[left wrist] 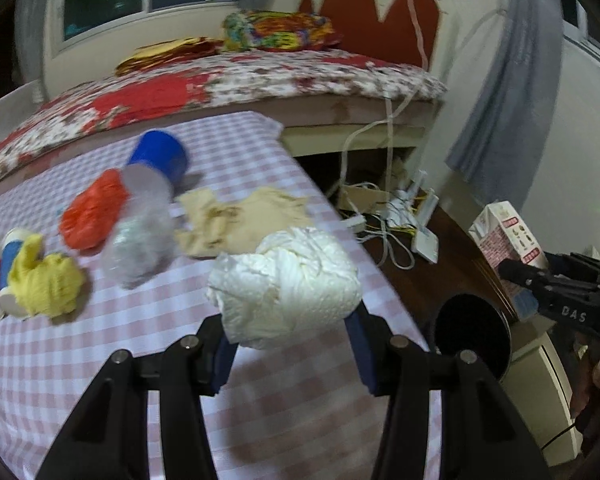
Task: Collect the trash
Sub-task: 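Carry the tissue bundle and nut-milk carton in both tools over the black bin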
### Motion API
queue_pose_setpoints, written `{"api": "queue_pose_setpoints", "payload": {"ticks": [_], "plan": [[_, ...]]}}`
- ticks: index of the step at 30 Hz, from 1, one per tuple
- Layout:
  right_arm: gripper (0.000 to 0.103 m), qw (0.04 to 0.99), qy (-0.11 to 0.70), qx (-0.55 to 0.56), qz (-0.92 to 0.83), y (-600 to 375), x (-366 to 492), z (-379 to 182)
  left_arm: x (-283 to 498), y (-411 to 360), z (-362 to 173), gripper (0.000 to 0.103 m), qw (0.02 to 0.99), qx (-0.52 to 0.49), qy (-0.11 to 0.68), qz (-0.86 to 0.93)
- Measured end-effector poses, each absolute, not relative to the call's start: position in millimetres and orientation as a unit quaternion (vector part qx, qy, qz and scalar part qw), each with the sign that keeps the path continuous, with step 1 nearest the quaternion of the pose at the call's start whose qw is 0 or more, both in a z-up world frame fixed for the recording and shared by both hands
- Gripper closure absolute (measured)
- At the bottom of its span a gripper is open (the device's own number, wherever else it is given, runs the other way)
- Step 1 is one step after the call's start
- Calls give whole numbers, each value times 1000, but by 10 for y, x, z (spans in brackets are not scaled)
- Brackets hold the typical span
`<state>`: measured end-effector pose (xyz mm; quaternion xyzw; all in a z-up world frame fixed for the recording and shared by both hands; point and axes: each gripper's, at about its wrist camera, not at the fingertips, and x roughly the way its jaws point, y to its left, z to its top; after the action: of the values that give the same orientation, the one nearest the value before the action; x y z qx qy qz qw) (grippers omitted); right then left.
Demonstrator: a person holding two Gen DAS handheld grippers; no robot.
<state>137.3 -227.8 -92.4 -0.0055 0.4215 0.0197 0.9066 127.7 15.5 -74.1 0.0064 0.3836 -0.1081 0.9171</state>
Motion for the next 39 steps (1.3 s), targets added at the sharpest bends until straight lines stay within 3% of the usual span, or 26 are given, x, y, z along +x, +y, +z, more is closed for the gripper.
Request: {"api": "queue_pose_setpoints", "payload": {"ticks": [18,39], "plan": [[51,892,447,37,-59,-3333,929,-1220,1167,-948,-854,52,891,70,399,-206],[51,874,480,37,-70,-3803,652,-1734,1153,-1881,-1283,52,834,117,441,-310]]}}
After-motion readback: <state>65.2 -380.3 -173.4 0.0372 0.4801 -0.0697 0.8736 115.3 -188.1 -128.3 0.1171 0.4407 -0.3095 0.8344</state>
